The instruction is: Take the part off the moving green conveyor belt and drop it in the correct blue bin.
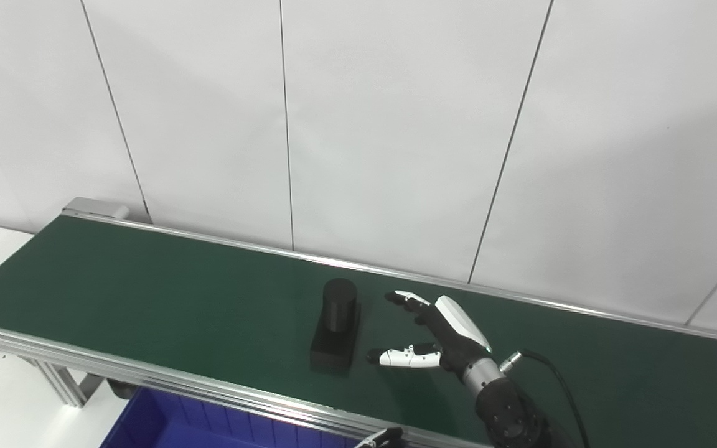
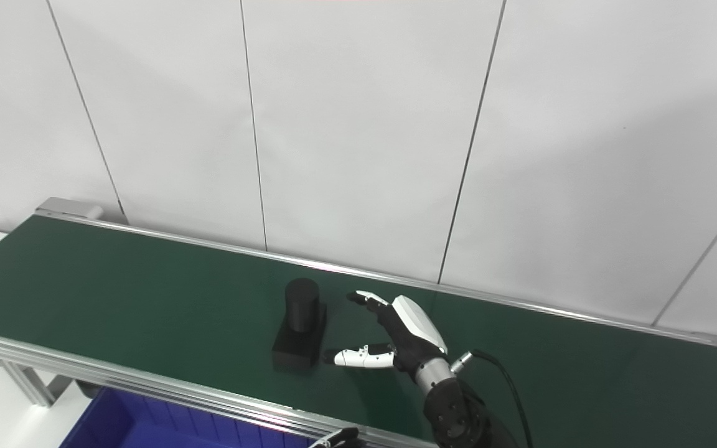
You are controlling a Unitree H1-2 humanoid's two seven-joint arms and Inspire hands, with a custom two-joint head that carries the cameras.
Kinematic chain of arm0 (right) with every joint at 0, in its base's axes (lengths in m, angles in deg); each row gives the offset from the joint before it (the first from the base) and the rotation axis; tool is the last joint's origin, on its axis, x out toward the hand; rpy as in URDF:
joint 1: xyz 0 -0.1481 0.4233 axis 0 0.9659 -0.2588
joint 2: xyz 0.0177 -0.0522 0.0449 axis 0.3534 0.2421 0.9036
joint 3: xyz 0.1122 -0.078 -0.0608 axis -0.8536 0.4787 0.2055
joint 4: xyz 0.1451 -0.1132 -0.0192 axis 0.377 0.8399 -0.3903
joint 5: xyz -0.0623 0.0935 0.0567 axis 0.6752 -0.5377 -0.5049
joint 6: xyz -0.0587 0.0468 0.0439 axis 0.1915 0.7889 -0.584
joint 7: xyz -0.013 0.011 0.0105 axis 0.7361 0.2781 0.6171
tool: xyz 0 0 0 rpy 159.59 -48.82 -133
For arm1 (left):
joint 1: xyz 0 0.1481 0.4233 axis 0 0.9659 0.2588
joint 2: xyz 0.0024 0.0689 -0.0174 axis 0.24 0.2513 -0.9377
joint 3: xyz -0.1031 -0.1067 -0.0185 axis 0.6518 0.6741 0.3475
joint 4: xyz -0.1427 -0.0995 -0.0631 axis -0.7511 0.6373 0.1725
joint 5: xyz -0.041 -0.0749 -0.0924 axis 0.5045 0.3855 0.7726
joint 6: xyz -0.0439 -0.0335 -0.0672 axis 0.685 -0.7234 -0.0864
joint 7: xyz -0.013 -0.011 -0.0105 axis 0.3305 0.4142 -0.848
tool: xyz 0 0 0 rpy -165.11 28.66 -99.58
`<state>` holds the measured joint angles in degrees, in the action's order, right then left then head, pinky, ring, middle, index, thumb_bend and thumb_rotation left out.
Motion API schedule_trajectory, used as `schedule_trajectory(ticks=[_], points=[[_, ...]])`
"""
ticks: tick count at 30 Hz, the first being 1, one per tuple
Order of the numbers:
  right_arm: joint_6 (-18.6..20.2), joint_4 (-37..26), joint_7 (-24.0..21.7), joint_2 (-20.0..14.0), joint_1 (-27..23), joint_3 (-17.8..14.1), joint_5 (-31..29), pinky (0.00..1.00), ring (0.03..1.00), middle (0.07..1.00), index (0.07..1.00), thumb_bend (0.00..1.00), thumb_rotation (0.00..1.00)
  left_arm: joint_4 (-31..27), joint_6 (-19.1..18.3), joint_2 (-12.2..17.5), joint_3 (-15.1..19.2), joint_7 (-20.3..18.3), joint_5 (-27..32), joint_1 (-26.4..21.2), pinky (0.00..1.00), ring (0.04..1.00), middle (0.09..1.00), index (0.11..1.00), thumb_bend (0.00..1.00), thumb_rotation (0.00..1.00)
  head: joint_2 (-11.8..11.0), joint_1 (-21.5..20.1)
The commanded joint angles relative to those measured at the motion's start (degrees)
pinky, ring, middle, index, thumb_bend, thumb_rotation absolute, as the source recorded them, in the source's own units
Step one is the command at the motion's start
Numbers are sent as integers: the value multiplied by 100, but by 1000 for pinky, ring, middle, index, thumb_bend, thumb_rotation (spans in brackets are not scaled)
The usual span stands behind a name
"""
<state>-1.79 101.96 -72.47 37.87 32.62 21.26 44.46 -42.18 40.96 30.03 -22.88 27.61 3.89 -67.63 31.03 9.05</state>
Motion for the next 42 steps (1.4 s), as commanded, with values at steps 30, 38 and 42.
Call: schedule_trajectory(ticks=[30,38,42], points=[[-455,1075,615,173,-735,-110,-190,811,881,862,863,735,439,-362,57,-128,-151,56,-79,208,799,834,867,884,913,373,-43,-9],[-429,1067,661,172,-824,-25,-88,759,850,854,850,731,439,-381,121,-173,-198,101,-127,252,802,833,857,878,909,369,-40,12],[-397,1015,663,182,-821,-7,-83,753,846,850,846,724,425,-435,87,-207,-221,124,-152,295,804,836,856,879,917,376,-31,31]])
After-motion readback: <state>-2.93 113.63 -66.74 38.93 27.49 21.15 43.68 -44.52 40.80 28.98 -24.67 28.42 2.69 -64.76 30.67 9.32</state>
